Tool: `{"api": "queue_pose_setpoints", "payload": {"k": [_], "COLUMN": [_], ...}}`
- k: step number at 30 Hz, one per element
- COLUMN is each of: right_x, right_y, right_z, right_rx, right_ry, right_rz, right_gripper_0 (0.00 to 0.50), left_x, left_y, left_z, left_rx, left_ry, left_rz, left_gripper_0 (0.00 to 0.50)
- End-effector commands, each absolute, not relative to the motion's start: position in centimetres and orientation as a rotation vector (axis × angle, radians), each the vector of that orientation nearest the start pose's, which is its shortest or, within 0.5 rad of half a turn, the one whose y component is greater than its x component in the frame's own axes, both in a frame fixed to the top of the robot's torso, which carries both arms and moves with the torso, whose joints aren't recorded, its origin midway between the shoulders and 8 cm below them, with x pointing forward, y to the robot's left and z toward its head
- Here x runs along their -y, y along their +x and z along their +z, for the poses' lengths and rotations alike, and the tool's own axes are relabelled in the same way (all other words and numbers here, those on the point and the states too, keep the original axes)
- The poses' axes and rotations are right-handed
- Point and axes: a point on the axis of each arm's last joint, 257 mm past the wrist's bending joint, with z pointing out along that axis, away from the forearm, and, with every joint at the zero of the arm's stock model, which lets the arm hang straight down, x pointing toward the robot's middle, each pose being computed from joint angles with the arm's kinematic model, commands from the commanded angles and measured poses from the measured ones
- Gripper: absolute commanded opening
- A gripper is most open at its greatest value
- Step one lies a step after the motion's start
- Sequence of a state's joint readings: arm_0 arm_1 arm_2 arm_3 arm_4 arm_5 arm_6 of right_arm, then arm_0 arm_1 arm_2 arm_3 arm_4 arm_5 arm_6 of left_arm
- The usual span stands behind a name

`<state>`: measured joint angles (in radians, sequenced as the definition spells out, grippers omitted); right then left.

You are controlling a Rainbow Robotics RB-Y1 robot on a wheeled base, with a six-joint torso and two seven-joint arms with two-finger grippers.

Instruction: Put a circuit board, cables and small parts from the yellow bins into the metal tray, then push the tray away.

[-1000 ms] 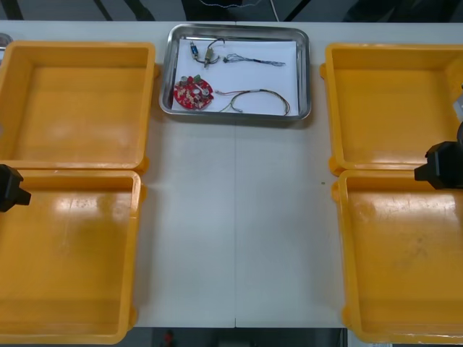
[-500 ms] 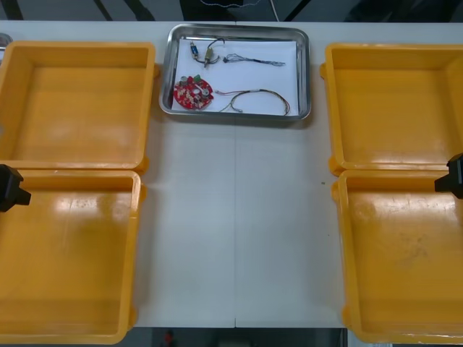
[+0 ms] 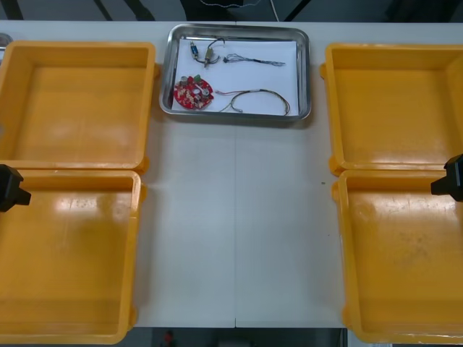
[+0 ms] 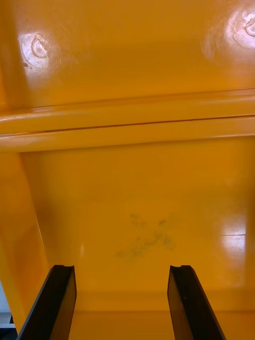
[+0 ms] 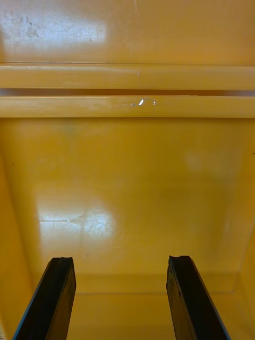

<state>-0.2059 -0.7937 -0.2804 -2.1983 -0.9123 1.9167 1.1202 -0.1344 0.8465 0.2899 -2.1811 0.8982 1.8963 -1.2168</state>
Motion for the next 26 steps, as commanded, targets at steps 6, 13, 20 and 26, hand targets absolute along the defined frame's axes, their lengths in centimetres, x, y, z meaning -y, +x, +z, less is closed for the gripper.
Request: {"api": "queue_pose_setpoints", "payload": {"k": [6,13,20,26], "right_x": [36.71,36.71,36.71,36.71], "right_y": [37.36,37.36,37.36,37.36], "right_z": [-14.73,-14.73,-14.73,-14.73], "right_rx": [-2.669,-2.669,-2.669,-2.669], "right_ry": [0.162,0.162,0.162,0.162], "right_rz": [0.037,0.037,0.037,0.037], "right_gripper_0": [0.5,0.5,0.5,0.5], "left_x": [-39.02,-39.02,-39.02,-39.02], "left_y": [35.96,35.96,35.96,35.96], "left_z": [-16.6,-16.6,-16.6,-16.6], "left_rx": [-2.717,-2.717,-2.717,-2.717], "left_ry": [0.078,0.078,0.078,0.078], "left_rz": [0.097,0.097,0.097,0.097], "left_gripper_0": [0.5,0.5,0.5,0.5]}}
